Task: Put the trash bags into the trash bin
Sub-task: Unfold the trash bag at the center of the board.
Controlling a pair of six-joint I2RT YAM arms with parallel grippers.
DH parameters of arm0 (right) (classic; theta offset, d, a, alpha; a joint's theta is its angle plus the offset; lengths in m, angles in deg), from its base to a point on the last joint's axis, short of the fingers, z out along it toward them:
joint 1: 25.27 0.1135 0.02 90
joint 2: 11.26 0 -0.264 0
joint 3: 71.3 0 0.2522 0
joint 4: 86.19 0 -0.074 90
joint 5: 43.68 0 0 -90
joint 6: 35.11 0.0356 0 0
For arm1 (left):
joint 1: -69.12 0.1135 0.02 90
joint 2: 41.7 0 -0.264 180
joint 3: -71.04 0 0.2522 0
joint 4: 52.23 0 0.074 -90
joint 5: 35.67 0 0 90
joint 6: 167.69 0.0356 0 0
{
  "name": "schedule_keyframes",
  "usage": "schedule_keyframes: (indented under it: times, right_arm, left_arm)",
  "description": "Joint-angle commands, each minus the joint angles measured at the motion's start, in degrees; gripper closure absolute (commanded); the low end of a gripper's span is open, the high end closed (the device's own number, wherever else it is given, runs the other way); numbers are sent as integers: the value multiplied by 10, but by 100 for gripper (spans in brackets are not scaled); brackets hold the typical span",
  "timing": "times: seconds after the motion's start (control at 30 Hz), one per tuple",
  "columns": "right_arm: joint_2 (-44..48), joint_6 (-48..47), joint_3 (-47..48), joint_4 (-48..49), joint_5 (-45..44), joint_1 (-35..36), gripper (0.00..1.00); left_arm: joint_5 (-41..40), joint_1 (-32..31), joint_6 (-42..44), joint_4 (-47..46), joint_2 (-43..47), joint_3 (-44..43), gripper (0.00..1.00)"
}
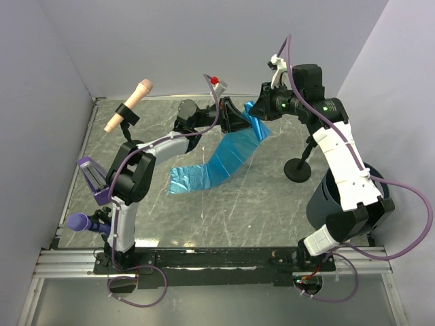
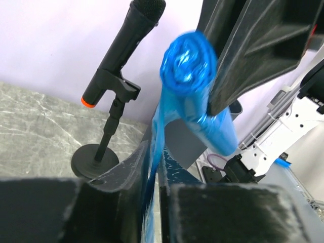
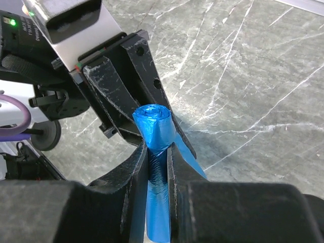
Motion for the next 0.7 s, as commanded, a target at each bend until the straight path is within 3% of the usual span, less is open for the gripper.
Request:
schedule_keyframes:
  times: [0.0,0.1,0.2,0.27,0.37,0.53,0.6,0.67]
  right_arm:
    - [-4,10,17,6,4,-6,100]
    - [-7,14,16,9,2,-9,100]
    - [-16,19,31,11,3,-23,100]
    - [-26,26,54,13,14,-37,100]
    - [-44,33,78,9,35,-50,100]
    - [-43,44,68,13,51,-51,100]
    - [-38,48,58,14,54,-51,100]
    - [-35,50,51,14,60,-52,100]
  left_arm:
    - [-9,-1,-21,-31,-1,-30,85]
    - [10,-2,-25,-41,-3,-33,98]
    - [39,-3,-22,-51,0,-28,99]
    - [53,-5,-15,-47,0,-22,97]
    - [42,-5,-9,-40,-3,-13,83]
    - [29,-6,-7,-39,-6,-18,96]
    - [25,-6,-8,-36,-7,-21,97]
    - [8,-7,-3,-26,-6,-24,83]
